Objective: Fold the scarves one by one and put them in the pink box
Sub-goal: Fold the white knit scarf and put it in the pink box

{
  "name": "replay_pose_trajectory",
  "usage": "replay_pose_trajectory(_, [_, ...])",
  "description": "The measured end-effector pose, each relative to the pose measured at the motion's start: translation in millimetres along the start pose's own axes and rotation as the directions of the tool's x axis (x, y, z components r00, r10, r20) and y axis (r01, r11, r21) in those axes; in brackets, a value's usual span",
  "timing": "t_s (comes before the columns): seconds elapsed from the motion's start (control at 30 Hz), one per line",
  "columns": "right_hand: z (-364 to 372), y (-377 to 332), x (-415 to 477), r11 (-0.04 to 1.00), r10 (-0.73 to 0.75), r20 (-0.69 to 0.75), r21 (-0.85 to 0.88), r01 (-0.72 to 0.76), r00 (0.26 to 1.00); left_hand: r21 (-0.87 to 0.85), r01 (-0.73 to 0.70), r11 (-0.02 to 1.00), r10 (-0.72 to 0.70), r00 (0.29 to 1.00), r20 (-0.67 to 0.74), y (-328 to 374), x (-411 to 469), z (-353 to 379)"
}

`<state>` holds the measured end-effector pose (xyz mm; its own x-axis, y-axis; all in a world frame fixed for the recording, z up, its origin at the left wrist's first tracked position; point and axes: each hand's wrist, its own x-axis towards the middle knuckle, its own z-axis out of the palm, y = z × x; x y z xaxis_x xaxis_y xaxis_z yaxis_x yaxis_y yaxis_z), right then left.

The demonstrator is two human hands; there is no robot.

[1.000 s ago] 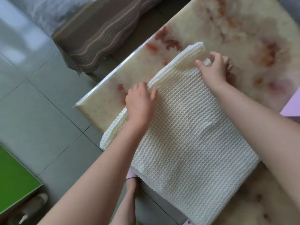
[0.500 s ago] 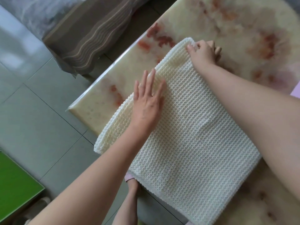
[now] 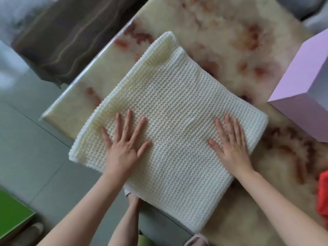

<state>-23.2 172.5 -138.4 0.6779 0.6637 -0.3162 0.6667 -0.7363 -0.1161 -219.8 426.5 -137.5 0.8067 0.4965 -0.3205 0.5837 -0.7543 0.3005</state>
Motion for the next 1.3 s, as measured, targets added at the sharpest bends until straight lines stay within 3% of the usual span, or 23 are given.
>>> replay_pose_trajectory(0.13, [3, 2, 5, 0.999, 0.045, -0.046, 0.016, -0.044, 0.998, -0.015, 0.04, 0.999, -0.04, 0.999, 0.008, -10, -7, -3])
replay_pose_trajectory(0.23, [-5, -22, -10, 0.991, 0.038, -0.069, 0.132, -0.029, 0.997, -0.027, 0.057, 0.998, -0.057, 0.998, 0.001, 19, -17, 0])
replay_pose_trajectory(0.33, [1, -68, -58, 0.974, -0.128, -0.031, 0.185, 0.132, 0.991, 0.06, -0.056, 0.997, 0.056, 0.998, 0.009, 41, -46, 14])
replay_pose_trajectory(0.47, [55, -93, -146, 0.971, -0.239, 0.019, 0.034, 0.238, 0.971, 0.09, -0.105, 0.99, 0.098, 0.992, 0.078, 33, -79, 29])
replay_pose_trajectory(0.67, [61, -96, -175, 0.969, -0.212, 0.0, 0.13, 0.21, 0.977, 0.05, -0.079, 0.996, 0.074, 0.993, 0.095, 40, -77, 23])
replay_pose_trajectory(0.77, [48, -81, -161, 0.947, -0.03, -0.049, 0.317, 0.044, 0.998, 0.064, -0.209, 0.976, 0.206, 0.977, 0.047, 79, -71, 21])
replay_pose_trajectory(0.83, [46, -59, -147, 0.893, 0.09, -0.031, 0.446, -0.067, 0.995, 0.046, -0.289, 0.956, 0.284, 0.955, 0.089, 106, -72, 31])
replay_pose_trajectory(0.93, [40, -29, -133, 0.812, 0.106, -0.138, 0.584, -0.005, 0.985, 0.064, -0.299, 0.952, 0.29, 0.949, 0.122, 143, -89, 52])
replay_pose_trajectory(1.0, [22, -9, -117, 0.738, 0.315, -0.232, 0.67, -0.084, 0.92, 0.002, -0.3, 0.954, 0.3, 0.953, 0.035, 162, -99, 59])
replay_pose_trajectory(1.03, [12, 2, -105, 0.649, 0.476, -0.228, 0.743, -0.164, 0.85, -0.024, -0.311, 0.95, 0.311, 0.95, -0.002, 172, -104, 61])
replay_pose_trajectory(1.1, [-4, 26, -74, 0.308, 0.697, 0.025, 0.892, -0.332, 0.716, -0.025, -0.297, 0.954, 0.298, 0.955, 0.012, 191, -112, 65])
replay_pose_trajectory(1.13, [-10, 37, -57, 0.116, 0.698, 0.206, 0.912, -0.392, 0.686, -0.01, -0.271, 0.963, 0.271, 0.962, 0.047, 198, -115, 68])
replay_pose_trajectory(1.17, [-15, 46, -40, -0.001, 0.664, 0.319, 0.905, -0.426, 0.677, 0.015, -0.245, 0.969, 0.243, 0.967, 0.082, 203, -117, 72])
replay_pose_trajectory(1.2, [-19, 51, -28, -0.026, 0.64, 0.362, 0.892, -0.452, 0.678, 0.046, -0.23, 0.972, 0.224, 0.969, 0.106, 205, -119, 76])
replay_pose_trajectory(1.3, [-27, 57, -2, 0.037, 0.683, 0.317, 0.885, -0.465, 0.658, 0.106, -0.225, 0.968, 0.218, 0.973, 0.077, 203, -118, 84])
